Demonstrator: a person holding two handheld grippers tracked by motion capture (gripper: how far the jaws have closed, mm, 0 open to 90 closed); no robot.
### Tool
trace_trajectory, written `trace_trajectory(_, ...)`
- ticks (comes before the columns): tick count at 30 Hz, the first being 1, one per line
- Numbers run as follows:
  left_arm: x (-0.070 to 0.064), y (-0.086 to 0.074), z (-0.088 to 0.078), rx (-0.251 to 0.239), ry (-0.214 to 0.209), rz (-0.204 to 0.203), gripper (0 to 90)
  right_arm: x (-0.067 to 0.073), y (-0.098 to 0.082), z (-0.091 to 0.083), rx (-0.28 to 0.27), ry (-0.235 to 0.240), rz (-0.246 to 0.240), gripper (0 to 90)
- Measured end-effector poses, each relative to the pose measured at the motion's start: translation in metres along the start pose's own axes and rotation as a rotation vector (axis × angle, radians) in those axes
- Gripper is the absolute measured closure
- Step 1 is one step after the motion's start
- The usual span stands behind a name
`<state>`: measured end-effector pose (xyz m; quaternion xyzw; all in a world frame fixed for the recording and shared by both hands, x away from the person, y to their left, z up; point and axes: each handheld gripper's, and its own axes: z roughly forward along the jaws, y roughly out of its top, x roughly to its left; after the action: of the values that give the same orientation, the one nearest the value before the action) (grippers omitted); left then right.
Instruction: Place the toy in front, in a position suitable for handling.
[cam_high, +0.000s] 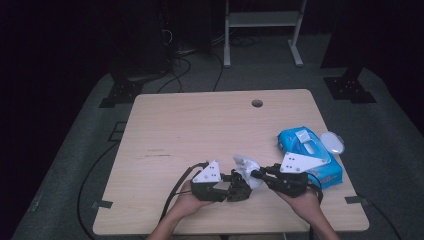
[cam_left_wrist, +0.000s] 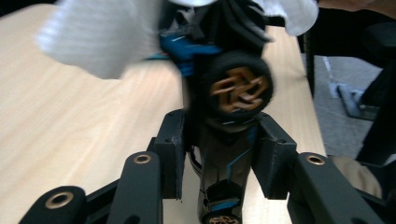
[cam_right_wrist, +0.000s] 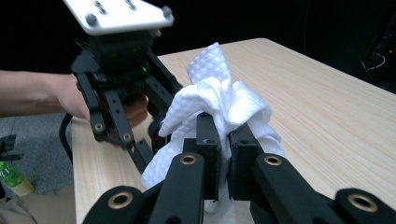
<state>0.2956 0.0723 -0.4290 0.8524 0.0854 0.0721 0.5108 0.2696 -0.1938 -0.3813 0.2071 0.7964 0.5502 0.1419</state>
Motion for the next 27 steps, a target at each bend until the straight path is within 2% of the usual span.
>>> trace_trajectory(11, 0.003, 0.004, -0.003, 0.040, 0.027, 0.013, 59.3, -0.009, -0.016, 0.000, -0.008, -0.013, 0.077, 84.7)
trace_trajectory(14, 0.002, 0.005, -0.002, 0.049, 0.031, 0.015, 59.4, -0.007, -0.010, 0.001, -0.037, -0.003, 0.064, 84.7)
trace_trajectory(16, 0.000, 0.007, 0.001, 0.060, 0.033, 0.032, 59.3, -0.003, -0.005, 0.003, -0.042, 0.005, 0.052, 84.7)
trace_trajectory(19, -0.002, 0.009, 0.004, 0.061, 0.028, 0.046, 59.3, 0.002, 0.001, 0.010, -0.031, 0.027, 0.029, 84.6)
trace_trajectory(21, -0.001, 0.006, 0.005, 0.054, 0.026, 0.035, 59.3, 0.003, 0.001, 0.016, -0.004, 0.020, 0.009, 84.6)
trace_trajectory(23, 0.000, 0.003, 0.003, 0.044, 0.035, 0.024, 59.4, -0.001, -0.003, 0.014, 0.001, 0.010, 0.032, 84.5)
trace_trajectory(24, 0.001, 0.001, 0.001, 0.039, 0.038, 0.021, 60.6, -0.005, -0.007, 0.011, 0.003, -0.005, 0.044, 84.5)
trace_trajectory(25, 0.004, 0.000, -0.003, 0.002, -0.003, 0.007, 68.5, -0.008, -0.010, 0.009, 0.003, -0.012, 0.054, 84.5)
trace_trajectory(26, 0.004, 0.000, -0.005, -0.024, 0.021, 0.001, 87.5, -0.012, -0.015, 0.007, 0.009, -0.020, 0.078, 84.5)
trace_trajectory(27, 0.005, 0.001, -0.006, -0.031, 0.022, -0.003, 89.9, -0.013, -0.017, 0.006, 0.012, -0.026, 0.086, 84.5)
